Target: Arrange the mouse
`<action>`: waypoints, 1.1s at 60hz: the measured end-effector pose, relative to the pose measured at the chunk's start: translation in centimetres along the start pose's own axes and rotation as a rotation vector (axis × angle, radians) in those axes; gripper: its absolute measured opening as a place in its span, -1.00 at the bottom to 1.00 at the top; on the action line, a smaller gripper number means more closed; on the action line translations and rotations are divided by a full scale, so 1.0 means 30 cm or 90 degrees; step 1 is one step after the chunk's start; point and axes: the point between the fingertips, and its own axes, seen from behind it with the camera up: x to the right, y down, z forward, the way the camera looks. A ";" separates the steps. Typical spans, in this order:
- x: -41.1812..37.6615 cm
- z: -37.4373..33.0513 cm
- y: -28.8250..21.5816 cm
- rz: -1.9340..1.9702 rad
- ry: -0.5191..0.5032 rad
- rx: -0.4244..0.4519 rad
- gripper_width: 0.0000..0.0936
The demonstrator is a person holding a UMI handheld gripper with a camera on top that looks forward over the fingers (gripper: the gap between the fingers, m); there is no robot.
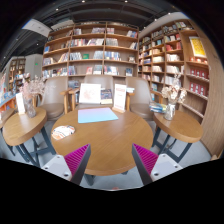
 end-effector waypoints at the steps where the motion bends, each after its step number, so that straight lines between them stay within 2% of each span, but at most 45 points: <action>1: -0.040 0.020 0.018 0.002 -0.001 -0.001 0.82; 7: -0.104 0.025 0.027 -0.006 -0.020 -0.012 0.82; 33: -0.676 0.166 0.069 -0.005 -0.127 -0.038 0.82; 45: -0.823 0.266 0.093 -0.006 -0.134 -0.049 0.82; 66: -0.919 0.459 0.097 -0.001 -0.131 -0.071 0.81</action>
